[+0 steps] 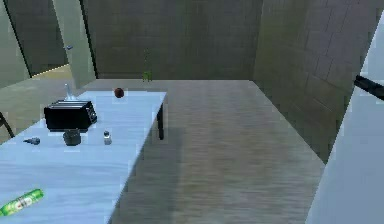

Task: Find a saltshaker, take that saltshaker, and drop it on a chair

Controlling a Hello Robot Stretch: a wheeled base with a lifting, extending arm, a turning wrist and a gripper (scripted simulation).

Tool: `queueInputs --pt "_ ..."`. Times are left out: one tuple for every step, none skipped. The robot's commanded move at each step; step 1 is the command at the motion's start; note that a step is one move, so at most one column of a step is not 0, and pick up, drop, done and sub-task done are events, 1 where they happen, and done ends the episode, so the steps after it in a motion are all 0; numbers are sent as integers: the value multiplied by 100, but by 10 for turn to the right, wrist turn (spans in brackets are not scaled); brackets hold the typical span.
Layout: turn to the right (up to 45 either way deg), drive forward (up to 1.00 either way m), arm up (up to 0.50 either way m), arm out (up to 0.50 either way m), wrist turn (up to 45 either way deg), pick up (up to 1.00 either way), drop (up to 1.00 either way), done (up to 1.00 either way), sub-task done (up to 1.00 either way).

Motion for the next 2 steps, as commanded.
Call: queueInputs --pt "90 0 0 0 0 0 0 0 0" --pt "0 75 0 0 0 0 0 0 0"
